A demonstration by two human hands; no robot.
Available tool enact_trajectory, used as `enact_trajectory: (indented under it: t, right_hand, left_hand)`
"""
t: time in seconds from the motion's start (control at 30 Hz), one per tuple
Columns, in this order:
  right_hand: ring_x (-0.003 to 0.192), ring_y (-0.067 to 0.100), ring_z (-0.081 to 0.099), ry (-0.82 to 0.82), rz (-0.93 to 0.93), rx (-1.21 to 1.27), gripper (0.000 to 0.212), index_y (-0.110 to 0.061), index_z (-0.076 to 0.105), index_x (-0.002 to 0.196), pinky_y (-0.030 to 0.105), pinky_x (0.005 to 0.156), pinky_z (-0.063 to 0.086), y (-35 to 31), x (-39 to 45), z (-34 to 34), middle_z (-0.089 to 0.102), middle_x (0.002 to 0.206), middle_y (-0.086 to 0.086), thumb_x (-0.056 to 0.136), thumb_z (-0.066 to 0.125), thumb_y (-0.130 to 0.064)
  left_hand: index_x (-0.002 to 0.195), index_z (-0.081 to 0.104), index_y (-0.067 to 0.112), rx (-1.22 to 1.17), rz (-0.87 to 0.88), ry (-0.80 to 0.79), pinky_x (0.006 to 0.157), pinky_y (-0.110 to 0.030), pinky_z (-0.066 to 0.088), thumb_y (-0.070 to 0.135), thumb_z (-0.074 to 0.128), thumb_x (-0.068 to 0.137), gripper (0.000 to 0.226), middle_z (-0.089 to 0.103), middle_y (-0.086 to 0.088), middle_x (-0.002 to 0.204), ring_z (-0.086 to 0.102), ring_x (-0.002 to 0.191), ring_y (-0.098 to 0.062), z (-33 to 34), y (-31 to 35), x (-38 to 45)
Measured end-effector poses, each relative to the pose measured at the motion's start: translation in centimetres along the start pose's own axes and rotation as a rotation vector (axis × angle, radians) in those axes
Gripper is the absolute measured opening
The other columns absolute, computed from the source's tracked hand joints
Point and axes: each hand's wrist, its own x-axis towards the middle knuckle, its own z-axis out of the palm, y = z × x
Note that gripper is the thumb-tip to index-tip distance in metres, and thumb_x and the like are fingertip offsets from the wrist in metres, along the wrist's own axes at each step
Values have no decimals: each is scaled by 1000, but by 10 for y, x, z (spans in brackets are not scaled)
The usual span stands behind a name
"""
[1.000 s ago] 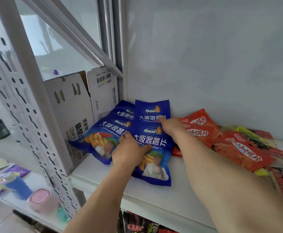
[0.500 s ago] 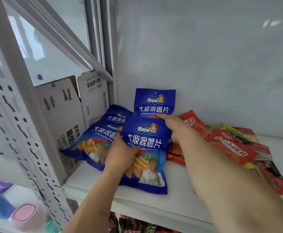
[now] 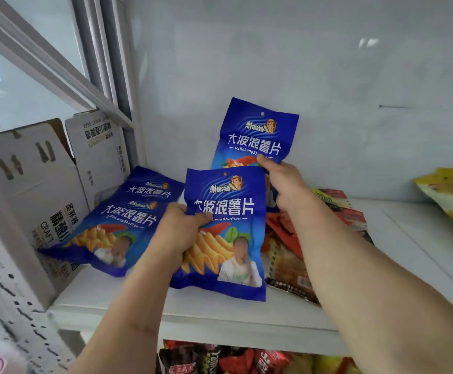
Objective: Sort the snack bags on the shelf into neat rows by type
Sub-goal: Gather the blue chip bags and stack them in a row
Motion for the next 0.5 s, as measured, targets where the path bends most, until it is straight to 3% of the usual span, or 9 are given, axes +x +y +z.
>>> enact_trajectory:
  t: [0.1,0.23,0.33,0.5]
  right_hand:
    - [78,23,77,65,-25,-22,36,-15,65,105,47,76,62,-8,1,-41,79,91,4,83,79,-40]
    - [79,24,76,170,-66,-23,35,-15,67,102,38,70,60,-15,4,-102,78,94,7,81,80,-40]
    - [84,29,75,218,-95,-25,26,-15,68,96,44,78,61,-16,7,-153,78,96,9,82,80,-35]
    - [70,23,72,287,-107,-41,23,-15,68,92,37,71,59,-17,15,-243,75,76,2,84,78,-33]
  left_hand:
    - [114,56,12,-95,1,-101,62,-33,58,17,75,89,32,73,-9,100,74,81,-24,30,7,-11]
    - [109,65,12,-226,-68,-246,78,-43,62,17,75,88,24,79,-8,93,77,83,-27,76,15,-25]
    - [112,69,7,-295,-115,-308,75,-42,61,14,75,88,26,79,-11,96,76,83,-29,116,18,-32]
    - [109,69,5,-337,-118,-338,74,-42,61,11,72,89,21,78,-15,96,75,81,-30,193,27,-47]
